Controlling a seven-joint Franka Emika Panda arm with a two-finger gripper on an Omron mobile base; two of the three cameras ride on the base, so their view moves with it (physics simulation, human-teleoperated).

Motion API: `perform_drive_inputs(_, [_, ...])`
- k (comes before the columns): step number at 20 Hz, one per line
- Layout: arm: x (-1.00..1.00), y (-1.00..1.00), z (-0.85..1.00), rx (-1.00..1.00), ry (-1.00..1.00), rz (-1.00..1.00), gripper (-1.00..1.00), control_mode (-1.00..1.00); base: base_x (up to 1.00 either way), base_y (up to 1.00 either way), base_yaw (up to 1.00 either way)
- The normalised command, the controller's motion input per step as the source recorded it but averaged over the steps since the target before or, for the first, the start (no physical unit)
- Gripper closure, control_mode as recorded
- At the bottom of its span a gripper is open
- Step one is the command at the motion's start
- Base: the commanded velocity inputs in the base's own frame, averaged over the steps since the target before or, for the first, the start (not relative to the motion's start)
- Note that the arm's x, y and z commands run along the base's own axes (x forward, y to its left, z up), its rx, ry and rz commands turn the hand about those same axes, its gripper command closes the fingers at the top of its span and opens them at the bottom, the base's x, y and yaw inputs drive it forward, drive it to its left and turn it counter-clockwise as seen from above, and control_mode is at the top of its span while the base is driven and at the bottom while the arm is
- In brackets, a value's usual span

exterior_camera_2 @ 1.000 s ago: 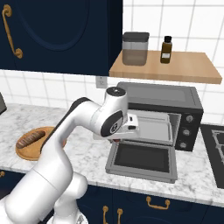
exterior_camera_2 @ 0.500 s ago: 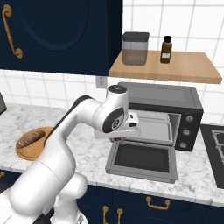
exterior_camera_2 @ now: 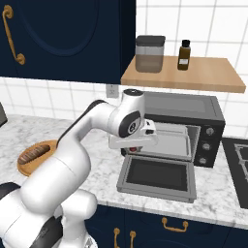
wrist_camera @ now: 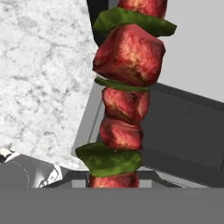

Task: Pick up the kebab skewer and baguette bread, and place them inside the toaster oven. Close the toaster oven door and start by setting the timer.

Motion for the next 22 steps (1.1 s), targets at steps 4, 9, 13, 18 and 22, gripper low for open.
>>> perform_drive_inputs(4, [0.31, -0.14, -0.22, 0.0, -0.04, 0.0, 1.0, -1.0, 0.0, 0.0, 0.0])
perform_drive_inputs(9, [0.35, -0.01, -0.2, 0.02, -0.01, 0.0, 1.0, -1.0, 0.0, 0.0, 0.0])
perform_drive_inputs(13, [0.28, 0.0, -0.25, 0.02, 0.0, 0.0, 1.0, -1.0, 0.0, 0.0, 0.0])
perform_drive_inputs(18, [0.28, 0.0, -0.2, 0.02, -0.01, 0.0, 1.0, -1.0, 0.0, 0.0, 0.0])
perform_drive_inputs(22, [0.24, 0.0, -0.21, 0.02, -0.01, 0.0, 1.0, -1.0, 0.0, 0.0, 0.0])
